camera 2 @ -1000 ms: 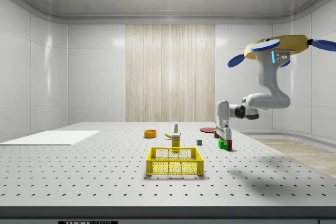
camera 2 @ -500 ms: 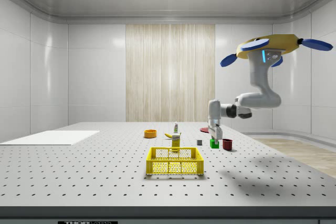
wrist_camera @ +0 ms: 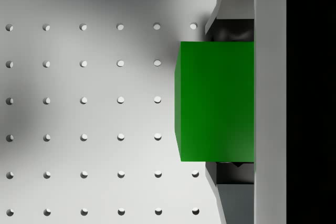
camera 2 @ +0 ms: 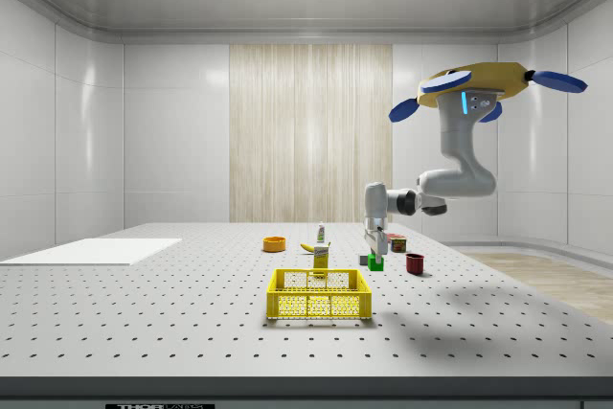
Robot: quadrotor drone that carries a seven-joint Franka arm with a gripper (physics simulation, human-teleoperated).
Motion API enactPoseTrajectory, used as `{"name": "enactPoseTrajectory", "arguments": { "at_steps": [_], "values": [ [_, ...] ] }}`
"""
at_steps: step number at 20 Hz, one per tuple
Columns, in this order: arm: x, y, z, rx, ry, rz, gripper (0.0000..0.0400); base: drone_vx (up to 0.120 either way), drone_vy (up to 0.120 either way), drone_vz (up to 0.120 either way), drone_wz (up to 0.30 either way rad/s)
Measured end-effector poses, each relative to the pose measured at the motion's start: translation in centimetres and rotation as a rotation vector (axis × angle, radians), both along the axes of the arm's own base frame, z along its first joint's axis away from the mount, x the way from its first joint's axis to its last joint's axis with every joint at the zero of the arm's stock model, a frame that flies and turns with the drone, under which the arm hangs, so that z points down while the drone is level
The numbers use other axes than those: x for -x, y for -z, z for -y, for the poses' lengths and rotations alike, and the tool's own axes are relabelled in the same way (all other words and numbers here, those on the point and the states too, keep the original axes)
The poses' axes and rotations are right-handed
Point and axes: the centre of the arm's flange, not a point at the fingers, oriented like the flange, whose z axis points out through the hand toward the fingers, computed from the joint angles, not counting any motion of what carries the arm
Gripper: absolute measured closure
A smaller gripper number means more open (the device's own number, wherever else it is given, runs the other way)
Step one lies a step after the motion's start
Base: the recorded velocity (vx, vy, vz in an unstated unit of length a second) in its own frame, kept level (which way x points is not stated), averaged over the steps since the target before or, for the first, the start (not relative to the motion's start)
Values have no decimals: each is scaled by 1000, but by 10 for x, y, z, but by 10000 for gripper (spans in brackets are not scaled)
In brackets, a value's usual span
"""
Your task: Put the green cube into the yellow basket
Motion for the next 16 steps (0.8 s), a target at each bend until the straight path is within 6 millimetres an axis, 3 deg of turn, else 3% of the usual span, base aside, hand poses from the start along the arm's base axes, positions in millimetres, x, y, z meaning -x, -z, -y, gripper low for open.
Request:
{"name": "enactPoseTrajectory", "arguments": {
  "at_steps": [3,6,14,16],
  "values": [
    [0,0,0,0,0,0,147,120,-13,0,0],
    [0,0,0,0,0,0,147,120,-93,0,0],
    [0,0,0,0,0,0,147,120,0,0,0],
    [0,0,0,0,0,0,147,120,0,-100,0]
  ]
}}
